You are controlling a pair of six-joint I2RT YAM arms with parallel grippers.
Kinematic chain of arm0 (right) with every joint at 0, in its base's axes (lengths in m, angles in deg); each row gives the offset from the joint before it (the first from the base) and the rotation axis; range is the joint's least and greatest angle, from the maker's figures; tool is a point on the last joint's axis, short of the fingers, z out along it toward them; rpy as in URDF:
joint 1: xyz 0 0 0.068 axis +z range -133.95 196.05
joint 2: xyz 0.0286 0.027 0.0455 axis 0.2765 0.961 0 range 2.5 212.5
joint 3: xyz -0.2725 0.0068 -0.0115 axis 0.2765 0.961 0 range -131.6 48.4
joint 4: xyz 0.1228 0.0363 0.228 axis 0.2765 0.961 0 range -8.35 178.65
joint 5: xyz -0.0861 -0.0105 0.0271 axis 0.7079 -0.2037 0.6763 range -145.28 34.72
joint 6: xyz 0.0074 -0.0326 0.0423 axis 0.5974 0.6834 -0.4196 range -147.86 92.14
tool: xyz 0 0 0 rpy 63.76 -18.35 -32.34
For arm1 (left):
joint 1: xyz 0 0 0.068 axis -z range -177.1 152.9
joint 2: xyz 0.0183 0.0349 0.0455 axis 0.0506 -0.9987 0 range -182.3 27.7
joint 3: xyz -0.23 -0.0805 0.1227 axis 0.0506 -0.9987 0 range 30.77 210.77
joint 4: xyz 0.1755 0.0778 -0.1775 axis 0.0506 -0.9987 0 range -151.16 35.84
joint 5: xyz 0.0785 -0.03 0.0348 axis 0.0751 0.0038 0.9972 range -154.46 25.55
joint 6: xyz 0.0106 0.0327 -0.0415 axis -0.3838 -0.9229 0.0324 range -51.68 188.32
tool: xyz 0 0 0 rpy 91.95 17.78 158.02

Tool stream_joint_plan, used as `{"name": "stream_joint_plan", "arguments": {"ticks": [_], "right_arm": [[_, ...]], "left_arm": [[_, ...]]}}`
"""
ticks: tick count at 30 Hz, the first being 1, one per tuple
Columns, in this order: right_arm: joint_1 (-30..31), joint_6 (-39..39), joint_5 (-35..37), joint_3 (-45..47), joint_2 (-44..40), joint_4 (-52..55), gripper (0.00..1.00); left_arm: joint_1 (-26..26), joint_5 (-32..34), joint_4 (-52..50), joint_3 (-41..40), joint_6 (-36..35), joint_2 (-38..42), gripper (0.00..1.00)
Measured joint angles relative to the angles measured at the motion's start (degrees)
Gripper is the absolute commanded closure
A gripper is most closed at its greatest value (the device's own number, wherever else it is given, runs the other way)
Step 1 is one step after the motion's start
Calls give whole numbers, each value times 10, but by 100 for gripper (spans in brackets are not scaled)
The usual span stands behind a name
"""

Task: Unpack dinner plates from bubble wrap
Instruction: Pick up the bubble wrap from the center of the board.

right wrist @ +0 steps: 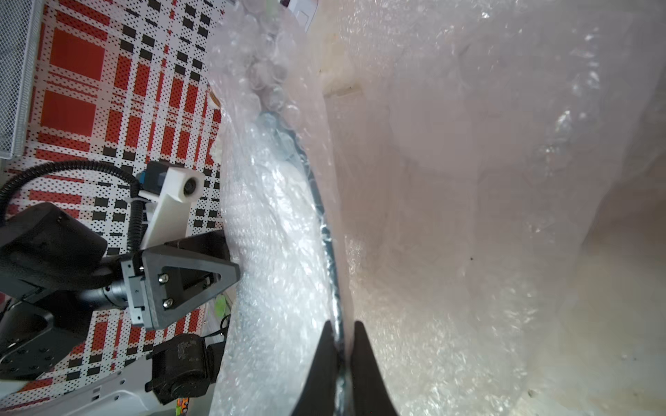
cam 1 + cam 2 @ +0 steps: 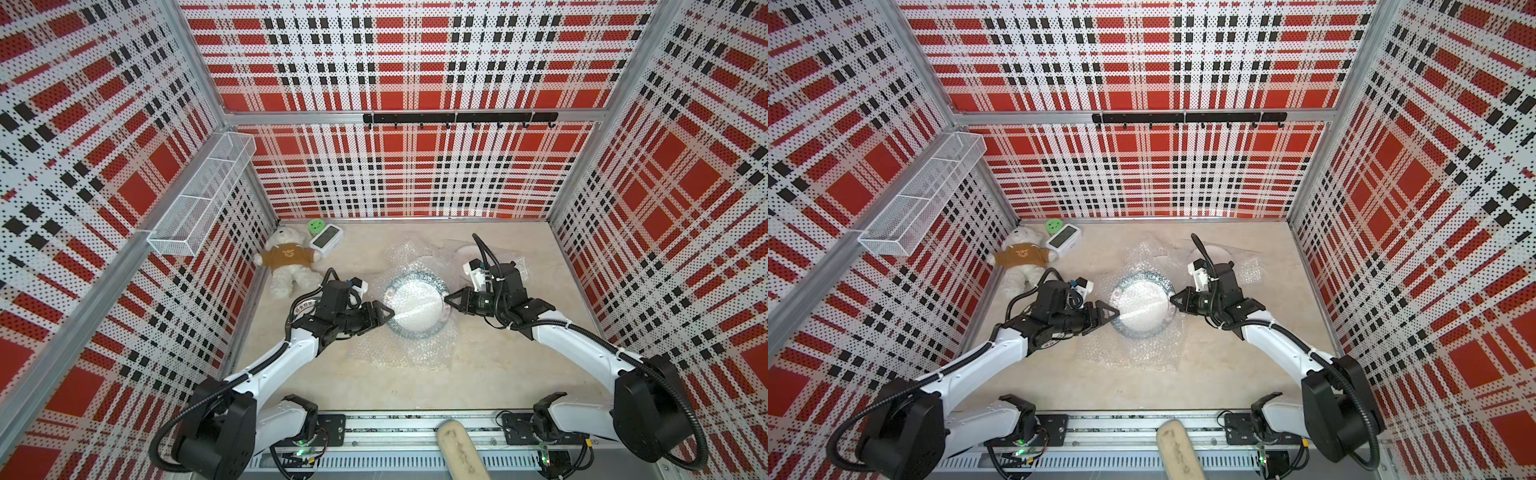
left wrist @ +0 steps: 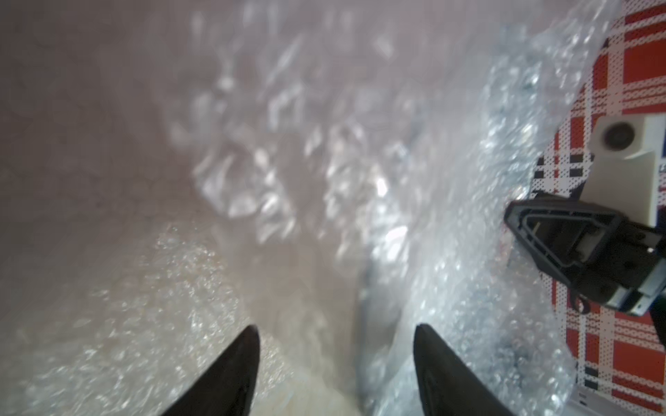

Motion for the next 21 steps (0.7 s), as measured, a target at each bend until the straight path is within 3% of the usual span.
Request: {"name": "stream_joint_plan", "arguments": {"ticks": [5, 13, 14, 21], "right_arm": [[0, 8, -6, 0, 0, 9, 100], [-7, 21, 5, 0, 16, 33, 100], [-10, 21, 4, 0, 19, 36, 96], [-10, 24, -7, -8, 27, 32, 58]], "left_arm": [[15, 9, 33, 19, 9, -29, 68], [18, -2, 59, 19, 34, -47, 95], [18, -5, 67, 19, 39, -45, 100], [20, -13, 108, 6, 57, -43, 100]]}}
